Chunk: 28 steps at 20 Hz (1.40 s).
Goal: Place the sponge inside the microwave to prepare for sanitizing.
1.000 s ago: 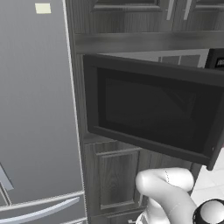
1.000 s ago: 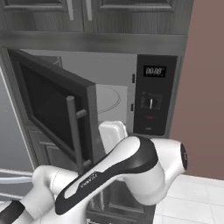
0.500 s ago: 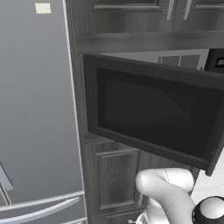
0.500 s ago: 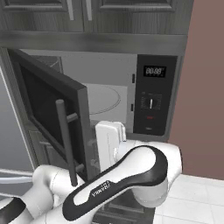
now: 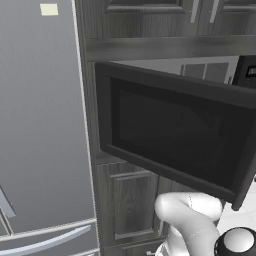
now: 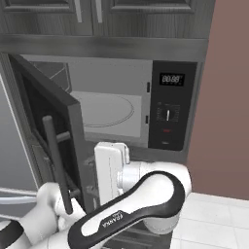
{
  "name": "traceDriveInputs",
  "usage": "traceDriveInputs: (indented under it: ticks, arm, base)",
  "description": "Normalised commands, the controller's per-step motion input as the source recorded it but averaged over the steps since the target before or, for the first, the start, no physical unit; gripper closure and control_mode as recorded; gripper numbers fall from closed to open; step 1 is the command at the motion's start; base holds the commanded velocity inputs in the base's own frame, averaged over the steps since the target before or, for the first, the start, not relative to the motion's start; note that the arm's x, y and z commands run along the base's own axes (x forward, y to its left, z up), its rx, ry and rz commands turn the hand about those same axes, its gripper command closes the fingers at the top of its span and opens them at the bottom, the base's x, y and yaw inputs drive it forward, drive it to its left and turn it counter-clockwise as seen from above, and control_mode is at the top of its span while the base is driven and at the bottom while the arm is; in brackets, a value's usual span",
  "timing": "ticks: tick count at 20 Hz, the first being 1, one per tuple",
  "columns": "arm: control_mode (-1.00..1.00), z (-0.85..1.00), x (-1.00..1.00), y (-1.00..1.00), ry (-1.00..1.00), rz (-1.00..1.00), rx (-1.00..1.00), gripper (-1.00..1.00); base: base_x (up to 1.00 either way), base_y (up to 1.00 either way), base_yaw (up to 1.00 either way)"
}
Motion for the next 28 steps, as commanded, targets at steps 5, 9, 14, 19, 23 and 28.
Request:
traceDriveInputs:
  ticks: [5, 9, 14, 19, 23, 28]
  arm:
    - [-1.0, -0.19, -0.61, 0.46, 0.0, 0.06, 0.0, -1.0]
    - [-1.0, -0.14, -0.83, 0.94, -0.07, 0.01, 0.0, -1.0]
    - [-1.0, -0.1, -0.8, 1.0, -0.09, 0.0, 0.0, -1.0]
    - [-1.0, -0.05, -0.62, 0.99, -0.08, 0.0, 0.0, -1.0]
    - [-1.0, -0.08, -0.47, 0.99, -0.09, -0.01, 0.0, -1.0]
    - [-1.0, -0.1, -0.33, 1.0, -0.08, -0.08, 0.0, -1.0]
  base:
    - [0.0, 0.0, 0.0]
    - [0.0, 0.0, 0.0]
    - [0.0, 0.0, 0.0]
    - [0.0, 0.0, 0.0]
    - [0.0, 0.0, 0.0]
    - [0.0, 0.0, 0.0]
